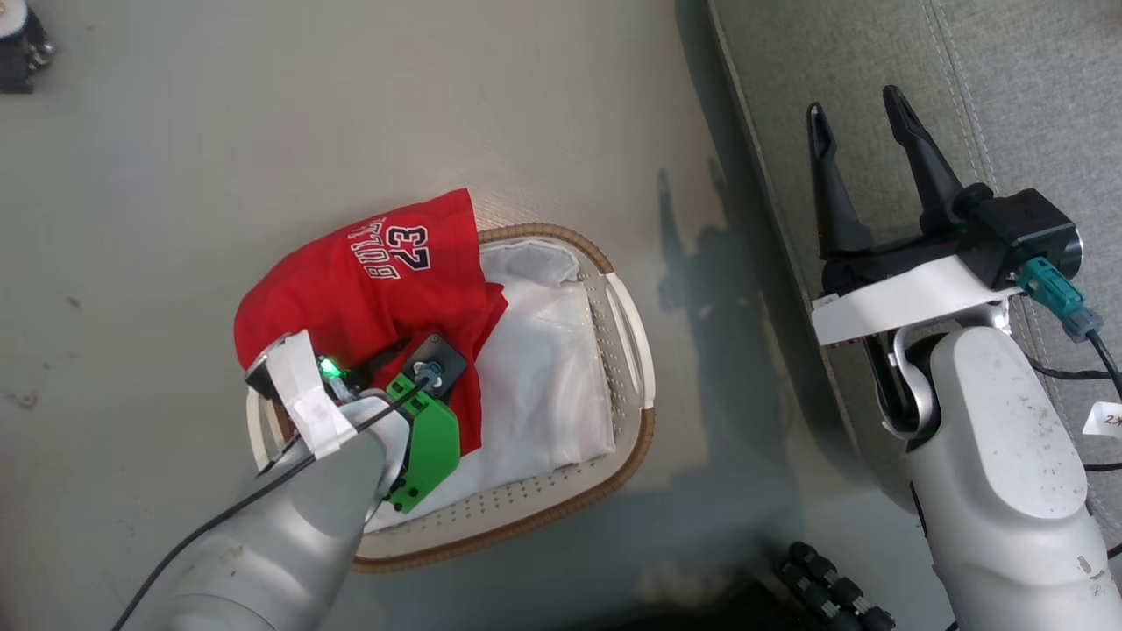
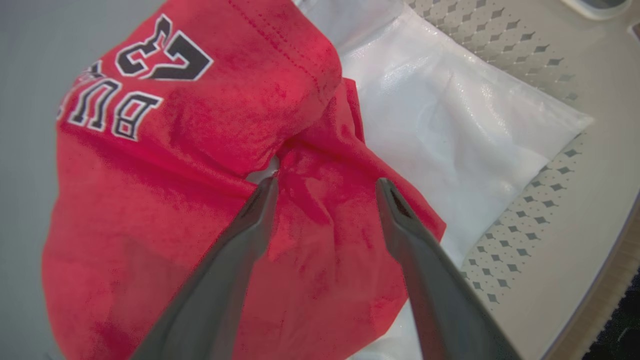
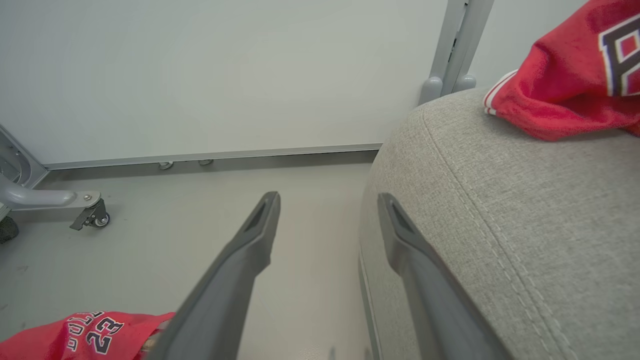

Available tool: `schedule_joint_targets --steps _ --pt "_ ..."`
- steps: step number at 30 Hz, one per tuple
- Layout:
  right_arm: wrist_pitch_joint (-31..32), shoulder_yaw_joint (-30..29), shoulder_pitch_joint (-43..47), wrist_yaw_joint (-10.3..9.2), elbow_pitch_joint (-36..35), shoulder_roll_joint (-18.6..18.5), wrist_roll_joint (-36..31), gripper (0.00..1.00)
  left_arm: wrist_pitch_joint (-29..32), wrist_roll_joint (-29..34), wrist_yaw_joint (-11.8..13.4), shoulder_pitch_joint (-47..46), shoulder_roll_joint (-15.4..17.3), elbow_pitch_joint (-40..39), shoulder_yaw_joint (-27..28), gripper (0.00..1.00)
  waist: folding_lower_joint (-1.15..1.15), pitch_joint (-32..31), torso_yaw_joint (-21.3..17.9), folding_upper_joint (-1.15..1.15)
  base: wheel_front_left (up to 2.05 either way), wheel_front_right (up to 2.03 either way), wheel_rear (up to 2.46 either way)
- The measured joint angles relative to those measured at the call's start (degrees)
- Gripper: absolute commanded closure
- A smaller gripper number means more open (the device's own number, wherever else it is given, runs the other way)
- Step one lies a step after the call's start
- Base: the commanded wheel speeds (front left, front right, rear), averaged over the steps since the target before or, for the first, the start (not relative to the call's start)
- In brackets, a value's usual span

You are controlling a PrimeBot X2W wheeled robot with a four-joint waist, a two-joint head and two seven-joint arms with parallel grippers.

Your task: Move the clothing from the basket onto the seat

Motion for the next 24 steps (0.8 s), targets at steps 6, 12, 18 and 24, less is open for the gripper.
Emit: schedule_joint_targets --steps 6,12,18,24 --pt "0.0 0.86 -1.72 0.0 -0.87 -0.01 0.38 0.0 3.18 -0.21 2.55 -2.42 1.7 1.92 0.41 0.0 0.0 4.52 -2.13 0.0 0.0 0.0 0.0" --pt "0.0 1.65 -1.99 0.0 -1.48 0.0 0.43 0.0 8.25 -1.54 5.67 -2.83 2.44 2.69 1.24 0.0 0.0 7.69 -3.66 0.0 0.0 0.0 0.0" --pt "0.0 2.23 -1.99 0.0 -1.63 0.01 0.69 0.0 10.73 -3.58 5.9 -2.54 1.89 2.92 2.38 0.0 0.0 9.34 -4.66 0.0 0.0 0.0 0.0" --pt "0.0 2.33 -1.99 0.0 -1.66 0.01 1.19 0.0 12.8 -4.74 5.84 -2.22 1.56 3.02 2.53 1.0 0.0 10.06 -5.28 0.0 0.0 0.0 0.0"
